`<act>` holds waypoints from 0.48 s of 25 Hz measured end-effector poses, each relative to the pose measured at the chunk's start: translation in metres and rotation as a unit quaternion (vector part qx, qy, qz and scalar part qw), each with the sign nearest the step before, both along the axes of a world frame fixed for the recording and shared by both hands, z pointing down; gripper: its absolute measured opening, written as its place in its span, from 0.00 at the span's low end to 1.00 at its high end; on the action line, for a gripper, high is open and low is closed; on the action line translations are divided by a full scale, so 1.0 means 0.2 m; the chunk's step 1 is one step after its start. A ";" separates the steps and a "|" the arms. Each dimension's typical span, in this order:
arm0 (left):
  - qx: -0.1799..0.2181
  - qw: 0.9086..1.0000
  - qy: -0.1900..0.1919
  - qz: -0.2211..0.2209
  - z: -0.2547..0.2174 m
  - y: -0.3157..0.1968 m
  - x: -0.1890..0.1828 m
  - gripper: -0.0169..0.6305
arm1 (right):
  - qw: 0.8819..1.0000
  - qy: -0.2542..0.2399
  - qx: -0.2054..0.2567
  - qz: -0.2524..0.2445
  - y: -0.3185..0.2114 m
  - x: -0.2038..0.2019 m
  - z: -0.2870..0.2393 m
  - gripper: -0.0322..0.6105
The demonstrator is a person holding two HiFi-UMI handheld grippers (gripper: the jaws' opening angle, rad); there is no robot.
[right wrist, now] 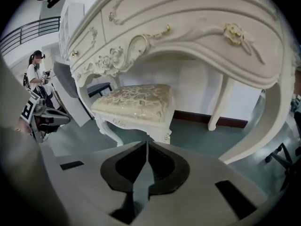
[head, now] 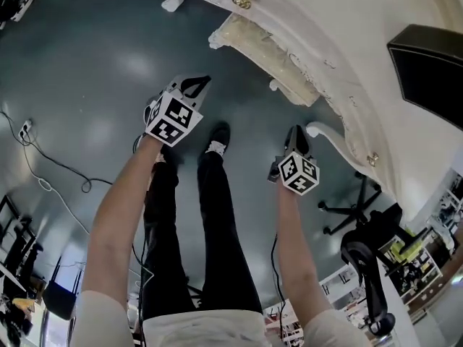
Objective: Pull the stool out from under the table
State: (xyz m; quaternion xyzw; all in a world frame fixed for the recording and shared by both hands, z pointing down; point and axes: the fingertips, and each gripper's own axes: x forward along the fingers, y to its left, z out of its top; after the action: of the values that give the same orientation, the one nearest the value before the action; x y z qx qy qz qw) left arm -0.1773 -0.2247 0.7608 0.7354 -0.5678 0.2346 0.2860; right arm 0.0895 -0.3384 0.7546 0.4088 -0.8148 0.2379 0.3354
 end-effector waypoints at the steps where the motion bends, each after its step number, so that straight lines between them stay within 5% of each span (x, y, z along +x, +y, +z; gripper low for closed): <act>1: -0.002 1.000 -0.004 0.006 0.03 -0.01 -0.01 0.05 | 1.000 0.005 0.001 0.002 -0.02 0.01 0.04 0.12; 10: -0.024 0.999 -0.027 -0.037 0.25 -0.08 -0.27 0.09 | 0.999 0.029 -0.013 0.009 -0.21 0.00 0.31 0.14; 12: -0.019 0.999 -0.031 -0.028 0.27 -0.10 -0.30 0.15 | 0.999 0.034 -0.015 -0.003 -0.23 -0.01 0.35 0.31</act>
State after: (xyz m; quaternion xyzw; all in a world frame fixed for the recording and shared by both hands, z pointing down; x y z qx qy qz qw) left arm -0.2378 -0.2444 0.8152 0.7060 -0.5924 0.2599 0.2882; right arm 0.0870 -0.3838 0.8248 0.4089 -0.8004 0.2351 0.3699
